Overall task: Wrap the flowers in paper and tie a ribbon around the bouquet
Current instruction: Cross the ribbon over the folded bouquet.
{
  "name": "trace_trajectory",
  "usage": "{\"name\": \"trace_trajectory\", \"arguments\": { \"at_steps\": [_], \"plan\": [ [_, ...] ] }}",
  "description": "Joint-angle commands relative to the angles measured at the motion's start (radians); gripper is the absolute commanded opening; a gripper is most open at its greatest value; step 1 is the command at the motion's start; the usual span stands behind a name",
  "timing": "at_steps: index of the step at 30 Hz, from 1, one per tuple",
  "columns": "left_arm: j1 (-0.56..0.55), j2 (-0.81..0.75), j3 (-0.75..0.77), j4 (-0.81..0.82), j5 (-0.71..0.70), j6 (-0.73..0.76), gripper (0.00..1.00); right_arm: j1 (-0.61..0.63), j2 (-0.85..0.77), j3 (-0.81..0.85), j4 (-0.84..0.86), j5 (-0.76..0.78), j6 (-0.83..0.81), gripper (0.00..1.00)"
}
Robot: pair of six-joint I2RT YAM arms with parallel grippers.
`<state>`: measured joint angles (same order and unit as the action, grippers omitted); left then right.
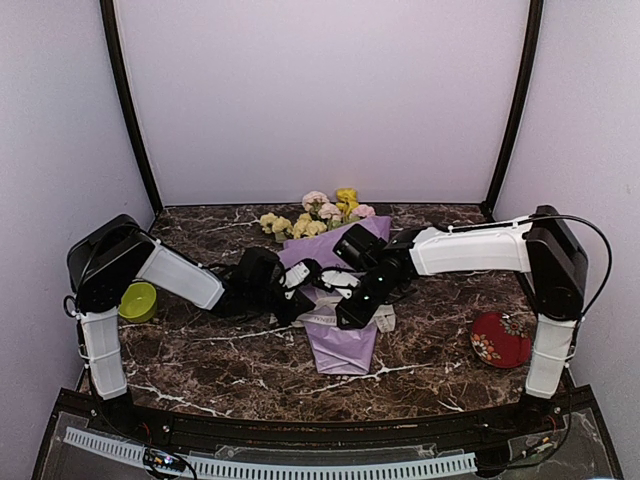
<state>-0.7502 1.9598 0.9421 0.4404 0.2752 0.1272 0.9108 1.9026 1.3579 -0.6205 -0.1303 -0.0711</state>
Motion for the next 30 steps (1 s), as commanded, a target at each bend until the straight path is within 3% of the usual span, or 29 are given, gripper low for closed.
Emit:
{"name": "trace_trajectory", "arguments": {
  "at_steps": [1,21,27,30],
  "plan": [
    [0.003,-0.018,0.014,0.010,0.022,0.001,0.00,0.013,-0.031,0.025,0.058,-0.007,-0.010,0.28],
    [0.003,-0.015,0.018,-0.002,0.032,-0.001,0.00,0.019,0.051,0.026,-0.025,0.051,-0.002,0.31],
    [0.003,-0.016,0.015,-0.006,0.035,0.000,0.00,0.020,0.052,0.019,-0.017,0.077,0.008,0.39],
    [0.002,-0.016,0.014,-0.009,0.036,0.000,0.00,0.020,0.058,0.020,-0.030,0.123,0.016,0.37]
  ]
}}
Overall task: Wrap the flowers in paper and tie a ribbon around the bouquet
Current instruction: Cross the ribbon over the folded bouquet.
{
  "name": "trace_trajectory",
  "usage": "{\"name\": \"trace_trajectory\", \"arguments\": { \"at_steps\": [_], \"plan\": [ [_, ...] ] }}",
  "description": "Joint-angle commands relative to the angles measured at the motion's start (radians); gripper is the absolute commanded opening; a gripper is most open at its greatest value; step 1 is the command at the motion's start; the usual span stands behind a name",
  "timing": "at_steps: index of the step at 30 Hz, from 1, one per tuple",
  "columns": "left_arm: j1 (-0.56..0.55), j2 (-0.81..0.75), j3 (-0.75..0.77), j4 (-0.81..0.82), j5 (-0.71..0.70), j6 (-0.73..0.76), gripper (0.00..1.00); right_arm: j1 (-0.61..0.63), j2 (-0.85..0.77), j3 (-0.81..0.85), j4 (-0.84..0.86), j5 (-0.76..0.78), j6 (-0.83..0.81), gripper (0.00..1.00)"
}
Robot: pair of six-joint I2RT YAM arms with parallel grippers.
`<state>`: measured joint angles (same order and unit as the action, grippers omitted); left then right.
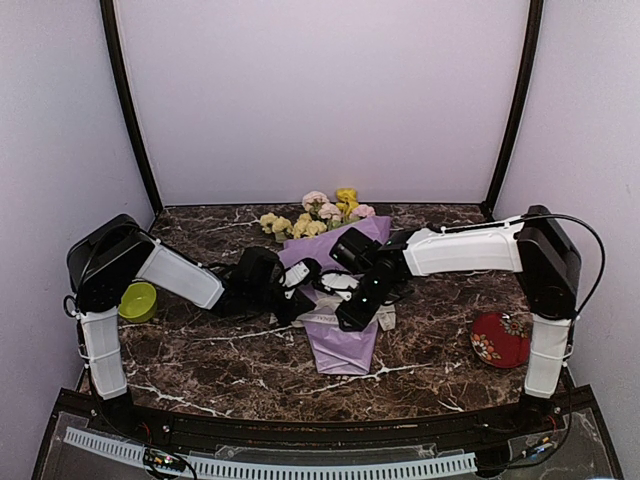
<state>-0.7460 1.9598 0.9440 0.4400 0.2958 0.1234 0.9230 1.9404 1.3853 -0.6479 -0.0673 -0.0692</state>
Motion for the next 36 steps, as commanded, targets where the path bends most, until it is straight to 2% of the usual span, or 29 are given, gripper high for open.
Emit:
{"name": "trace_trajectory", "arguments": {
  "at_steps": [1,4,8,13,22,26,30,32,36],
  "plan": [
    [-0.001,-0.016,0.012,-0.009,0.016,0.004,0.00,0.008,0.021,-0.010,-0.005,0.066,0.016,0.34],
    [-0.002,-0.016,0.013,-0.006,0.020,0.001,0.00,0.008,0.015,-0.021,-0.004,0.068,0.025,0.27],
    [-0.001,-0.016,0.014,-0.005,0.025,-0.001,0.00,0.008,0.002,-0.035,0.011,0.064,0.034,0.10],
    [0.000,-0.019,0.018,-0.013,0.025,0.000,0.00,0.007,-0.020,-0.040,0.013,0.058,0.040,0.00],
    [0.000,-0.030,0.017,-0.025,0.033,-0.002,0.00,0.004,-0.126,-0.089,0.031,-0.075,0.060,0.00],
    [-0.002,-0.062,0.007,-0.019,0.073,-0.010,0.01,-0.015,-0.191,-0.137,0.061,-0.179,0.092,0.00],
    [-0.001,-0.098,-0.001,-0.034,0.106,-0.022,0.18,-0.050,-0.226,-0.209,0.121,-0.256,0.133,0.00],
    [0.000,-0.144,0.001,-0.077,0.118,-0.024,0.29,-0.066,-0.231,-0.225,0.147,-0.289,0.147,0.00],
    [0.021,-0.224,0.006,-0.182,0.051,-0.066,0.47,-0.076,-0.231,-0.226,0.164,-0.321,0.160,0.00]
  ]
}}
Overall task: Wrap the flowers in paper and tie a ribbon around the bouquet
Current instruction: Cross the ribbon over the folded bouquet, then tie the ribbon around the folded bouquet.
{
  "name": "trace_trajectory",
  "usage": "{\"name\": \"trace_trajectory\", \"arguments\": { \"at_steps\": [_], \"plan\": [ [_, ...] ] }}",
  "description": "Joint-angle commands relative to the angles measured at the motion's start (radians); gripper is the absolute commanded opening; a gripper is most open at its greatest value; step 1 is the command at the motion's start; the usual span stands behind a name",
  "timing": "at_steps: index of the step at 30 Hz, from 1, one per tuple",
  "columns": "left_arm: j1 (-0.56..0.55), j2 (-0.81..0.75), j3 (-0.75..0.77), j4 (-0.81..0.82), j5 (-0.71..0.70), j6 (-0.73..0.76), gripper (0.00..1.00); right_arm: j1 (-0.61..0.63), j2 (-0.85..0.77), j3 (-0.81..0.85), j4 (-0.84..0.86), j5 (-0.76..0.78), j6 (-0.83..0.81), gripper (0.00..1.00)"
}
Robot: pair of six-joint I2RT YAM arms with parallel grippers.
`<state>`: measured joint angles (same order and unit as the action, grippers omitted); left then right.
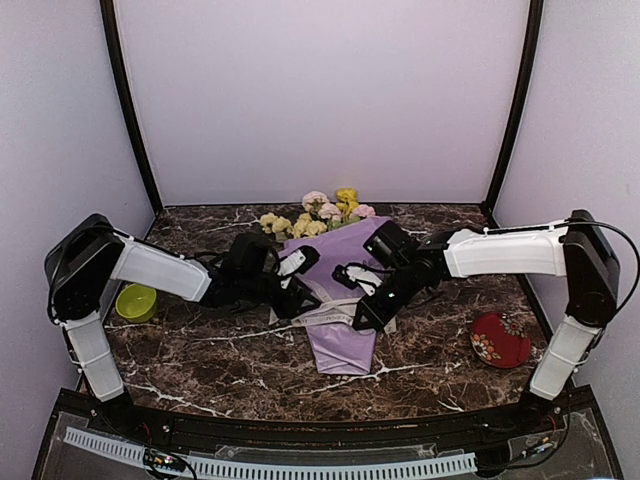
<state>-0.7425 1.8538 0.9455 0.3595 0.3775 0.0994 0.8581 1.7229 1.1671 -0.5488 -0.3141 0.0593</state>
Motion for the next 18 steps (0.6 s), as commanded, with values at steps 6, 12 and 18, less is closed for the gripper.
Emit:
{"name": "trace_trajectory", "arguments": {
  "at_steps": [6,12,18],
  "plan": [
    [0.091,-0.088,0.011,-0.140,-0.234,-0.141,0.71,-0.020,-0.019,-0.037,0.106,-0.107,0.036,0.00],
    [0.095,0.036,0.127,-0.253,-0.358,-0.101,0.70,-0.023,-0.031,-0.034,0.112,-0.107,0.043,0.00],
    [0.097,0.050,0.119,-0.267,-0.394,-0.067,0.60,-0.025,-0.048,-0.049,0.140,-0.128,0.064,0.00]
  ]
}}
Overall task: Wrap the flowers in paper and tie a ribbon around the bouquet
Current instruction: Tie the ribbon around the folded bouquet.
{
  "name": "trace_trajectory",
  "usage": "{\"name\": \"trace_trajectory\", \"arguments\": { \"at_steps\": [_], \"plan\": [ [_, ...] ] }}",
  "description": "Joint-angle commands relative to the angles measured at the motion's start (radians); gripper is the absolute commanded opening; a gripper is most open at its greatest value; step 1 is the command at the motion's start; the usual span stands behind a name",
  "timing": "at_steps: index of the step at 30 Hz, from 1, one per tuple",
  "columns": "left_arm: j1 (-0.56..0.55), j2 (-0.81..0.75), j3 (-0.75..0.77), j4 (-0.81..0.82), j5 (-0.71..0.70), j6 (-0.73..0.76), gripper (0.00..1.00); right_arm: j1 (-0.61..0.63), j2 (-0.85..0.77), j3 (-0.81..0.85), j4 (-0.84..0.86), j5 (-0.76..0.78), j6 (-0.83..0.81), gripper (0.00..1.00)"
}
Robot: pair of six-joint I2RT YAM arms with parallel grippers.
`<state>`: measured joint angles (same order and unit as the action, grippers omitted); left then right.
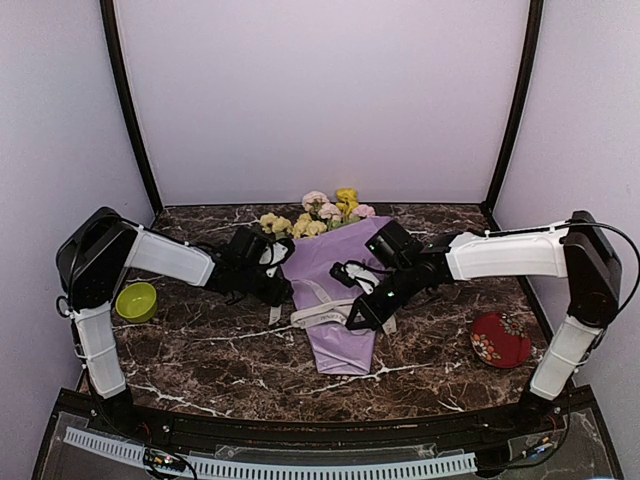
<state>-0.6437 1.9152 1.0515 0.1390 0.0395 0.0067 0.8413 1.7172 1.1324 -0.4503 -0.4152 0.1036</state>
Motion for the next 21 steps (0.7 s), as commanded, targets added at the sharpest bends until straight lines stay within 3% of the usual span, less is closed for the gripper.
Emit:
{"name": "trace_trajectory", "arguments": {
  "at_steps": [1,6,12,21],
  "plan": [
    [-0.001,-0.012,0.009,-0.047,-0.055,0.025,0.58,-0.008,-0.041,-0.012,0.038,-0.027,0.018,0.00],
    [-0.002,-0.018,-0.016,-0.032,-0.014,0.013,0.34,-0.011,-0.038,-0.008,0.033,-0.027,0.014,0.00],
    [-0.001,-0.038,-0.051,-0.009,0.000,0.003,0.00,-0.033,-0.066,-0.020,0.064,-0.053,0.039,0.00],
    [0.004,-0.107,-0.111,-0.010,-0.072,-0.082,0.00,-0.089,-0.088,-0.049,0.105,-0.093,0.047,0.00]
  ]
}}
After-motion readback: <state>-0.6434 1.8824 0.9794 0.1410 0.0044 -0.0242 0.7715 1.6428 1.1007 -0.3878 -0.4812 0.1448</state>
